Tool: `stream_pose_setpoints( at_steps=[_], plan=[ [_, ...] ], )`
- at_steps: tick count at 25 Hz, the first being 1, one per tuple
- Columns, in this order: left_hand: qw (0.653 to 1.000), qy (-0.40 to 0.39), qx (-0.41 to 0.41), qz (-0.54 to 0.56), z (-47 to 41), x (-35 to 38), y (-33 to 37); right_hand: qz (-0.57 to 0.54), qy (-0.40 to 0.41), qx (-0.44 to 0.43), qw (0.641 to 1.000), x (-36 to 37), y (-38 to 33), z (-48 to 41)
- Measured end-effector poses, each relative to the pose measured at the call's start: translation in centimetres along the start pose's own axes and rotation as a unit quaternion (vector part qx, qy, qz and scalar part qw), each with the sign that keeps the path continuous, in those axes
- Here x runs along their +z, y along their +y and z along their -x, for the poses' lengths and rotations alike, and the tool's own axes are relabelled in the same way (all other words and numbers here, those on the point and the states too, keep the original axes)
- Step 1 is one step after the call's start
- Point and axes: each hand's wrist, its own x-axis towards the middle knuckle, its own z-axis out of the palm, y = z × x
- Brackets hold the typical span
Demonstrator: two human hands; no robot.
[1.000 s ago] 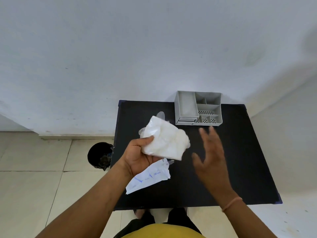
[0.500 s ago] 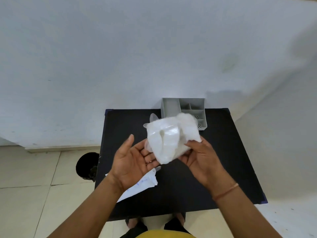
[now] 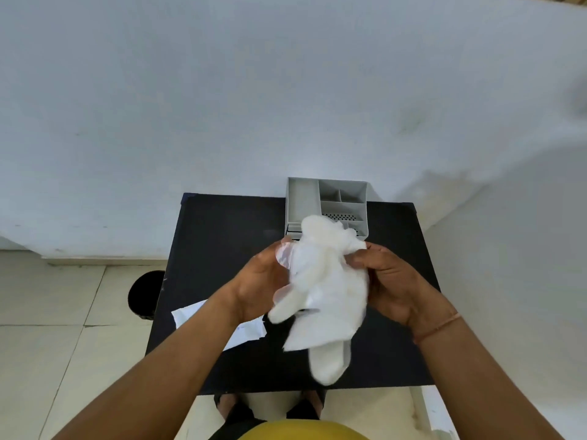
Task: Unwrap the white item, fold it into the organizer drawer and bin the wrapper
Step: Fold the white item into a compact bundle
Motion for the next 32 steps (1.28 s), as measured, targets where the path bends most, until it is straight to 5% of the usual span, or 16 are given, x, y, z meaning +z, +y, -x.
stream_pose_setpoints(
  at_steps=[4, 8, 14, 19, 21, 24, 26, 28, 32],
  plan=[
    [1.000, 0.005, -0.018, 0.015, -1.2, 2.2, -2.2, 0.022, 0.101, 0.005, 0.995, -1.8, 0.9, -1.1],
    [0.993, 0.080, 0.001, 0.081, -2.4, 2.8, -4.8, -0.036, 0.085, 0.041, 0.995, -3.0, 2.3, -0.2],
    [0.980, 0.093, -0.003, 0.178, -4.0, 3.3, -9.1, 0.163, 0.094, 0.070, 0.980, -4.1, 1.9, 0.5],
    [0.968, 0.069, 0.014, 0.241, -5.6, 4.0, -11.7, 0.388, 0.041, 0.143, 0.910, -6.3, -0.8, 1.9],
    [0.961, 0.062, 0.011, 0.269, -6.5, 4.1, -12.6, 0.398, 0.038, 0.172, 0.900, -7.4, -1.6, 3.3],
    [0.954, 0.046, 0.026, 0.295, -7.1, 5.2, -12.5, 0.201, 0.038, 0.089, 0.975, -7.9, -2.4, 5.1],
    [0.955, 0.038, 0.041, 0.290, -7.5, 6.0, -12.2, 0.091, 0.039, 0.044, 0.994, -7.6, -2.5, 5.0],
    [0.958, 0.046, 0.048, 0.277, -7.9, 6.5, -11.8, 0.146, 0.056, 0.003, 0.988, -7.5, -1.5, 4.5],
    [0.957, 0.069, 0.065, 0.275, -8.4, 6.6, -11.6, 0.326, 0.195, -0.095, 0.920, -9.0, 0.3, 3.1]
  ],
)
